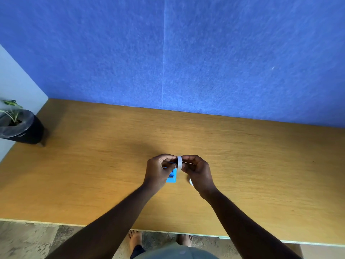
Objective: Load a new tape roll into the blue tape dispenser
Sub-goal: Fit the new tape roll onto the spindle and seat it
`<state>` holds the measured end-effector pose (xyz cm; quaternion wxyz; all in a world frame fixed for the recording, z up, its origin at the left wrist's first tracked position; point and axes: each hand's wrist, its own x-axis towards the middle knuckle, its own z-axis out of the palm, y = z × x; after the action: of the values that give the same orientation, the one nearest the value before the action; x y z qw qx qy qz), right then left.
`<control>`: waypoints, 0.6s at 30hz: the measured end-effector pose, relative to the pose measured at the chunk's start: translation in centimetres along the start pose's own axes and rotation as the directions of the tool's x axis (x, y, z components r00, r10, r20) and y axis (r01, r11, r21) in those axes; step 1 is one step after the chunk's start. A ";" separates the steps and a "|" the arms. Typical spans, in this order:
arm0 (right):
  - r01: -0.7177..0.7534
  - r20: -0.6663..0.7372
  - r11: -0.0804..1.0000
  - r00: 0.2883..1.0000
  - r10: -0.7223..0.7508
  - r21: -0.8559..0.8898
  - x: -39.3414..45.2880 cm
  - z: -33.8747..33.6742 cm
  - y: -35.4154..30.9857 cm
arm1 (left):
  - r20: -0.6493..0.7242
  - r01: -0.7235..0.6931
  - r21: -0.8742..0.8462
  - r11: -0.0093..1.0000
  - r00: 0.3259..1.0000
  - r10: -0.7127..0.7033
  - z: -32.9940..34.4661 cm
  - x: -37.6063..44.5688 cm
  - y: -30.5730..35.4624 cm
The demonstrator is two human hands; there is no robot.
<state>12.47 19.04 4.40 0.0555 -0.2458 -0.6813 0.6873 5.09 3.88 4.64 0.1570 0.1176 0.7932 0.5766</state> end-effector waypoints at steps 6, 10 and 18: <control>0.075 0.137 0.986 0.989 -0.054 -0.151 0.1 0.2 -0.3 | -0.014 -0.019 0.026 0.999 1.000 0.020 -0.7 0.0 -0.4; 0.161 0.163 0.956 0.979 -0.123 -0.245 0.3 0.6 -0.4 | -0.020 -0.011 0.012 1.000 1.000 0.011 -1.0 0.2 -0.6; 0.362 0.296 0.738 0.928 -0.227 -0.569 1.6 1.2 -1.3 | -0.011 0.006 0.044 0.999 1.000 -0.005 -1.9 0.5 -1.6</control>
<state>10.28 18.69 5.20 0.0099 -0.0658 -0.8993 0.4321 3.86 1.93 3.57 0.1517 0.1159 0.8069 0.5590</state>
